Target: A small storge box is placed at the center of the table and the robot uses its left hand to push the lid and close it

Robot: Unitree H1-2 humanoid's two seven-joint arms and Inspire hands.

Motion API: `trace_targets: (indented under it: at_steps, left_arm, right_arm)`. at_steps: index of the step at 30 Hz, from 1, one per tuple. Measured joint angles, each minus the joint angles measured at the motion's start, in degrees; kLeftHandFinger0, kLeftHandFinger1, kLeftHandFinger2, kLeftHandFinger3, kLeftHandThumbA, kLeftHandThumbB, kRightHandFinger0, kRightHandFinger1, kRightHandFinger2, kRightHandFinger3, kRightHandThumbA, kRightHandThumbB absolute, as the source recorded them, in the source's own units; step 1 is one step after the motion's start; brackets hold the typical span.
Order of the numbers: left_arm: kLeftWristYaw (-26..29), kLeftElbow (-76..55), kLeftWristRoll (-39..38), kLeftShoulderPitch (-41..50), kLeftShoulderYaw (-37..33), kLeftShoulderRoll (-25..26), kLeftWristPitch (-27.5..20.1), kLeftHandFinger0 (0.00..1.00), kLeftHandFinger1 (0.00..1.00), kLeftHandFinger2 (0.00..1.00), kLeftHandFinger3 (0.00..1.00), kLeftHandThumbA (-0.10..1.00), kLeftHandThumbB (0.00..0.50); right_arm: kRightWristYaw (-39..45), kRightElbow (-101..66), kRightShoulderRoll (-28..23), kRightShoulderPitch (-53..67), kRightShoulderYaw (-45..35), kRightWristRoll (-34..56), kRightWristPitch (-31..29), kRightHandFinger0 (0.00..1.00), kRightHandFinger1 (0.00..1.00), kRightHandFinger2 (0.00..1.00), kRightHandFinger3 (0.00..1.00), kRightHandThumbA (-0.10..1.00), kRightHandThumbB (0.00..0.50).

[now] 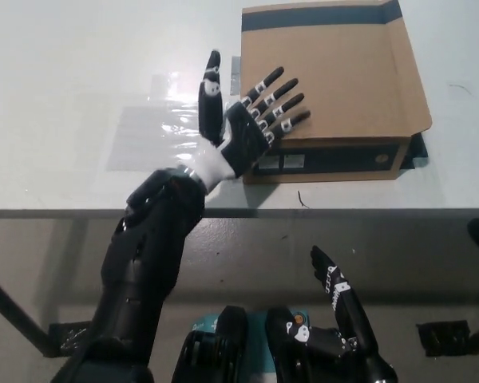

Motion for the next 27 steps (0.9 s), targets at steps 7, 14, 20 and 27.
trace_targets:
  at_steps: [7,14,20,27]
  left_arm:
    - [-0.1,-13.4,0.3,6.8,-2.0,0.2,3.4,1.00,1.00,1.00,1.00,1.00,0.402]
    - [0.2,-27.7,0.1,9.9,-3.1,2.1,4.6,1.00,1.00,1.00,1.00,1.00,0.419]
    - [0.1,-41.3,0.6,15.7,-3.1,5.2,5.0,1.00,1.00,1.00,1.00,1.00,0.371]
    - [-0.2,-53.9,6.9,29.9,-3.7,10.9,0.6,1.00,1.00,1.00,1.00,1.00,0.301]
  right_arm:
    - [0.3,0.1,-0.1,0.0,0.0,0.0,0.0,1.00,1.00,1.00,1.00,1.00,0.330]
    - [0.3,0.4,-0.1,0.0,0.0,0.0,0.0,1.00,1.00,1.00,1.00,1.00,0.331]
    - [0.3,0.5,-0.2,0.0,0.0,0.0,0.0,1.00,1.00,1.00,1.00,1.00,0.332]
    - [0.3,0.5,-0.5,0.1,0.0,0.0,0.0,1.00,1.00,1.00,1.00,1.00,0.315]
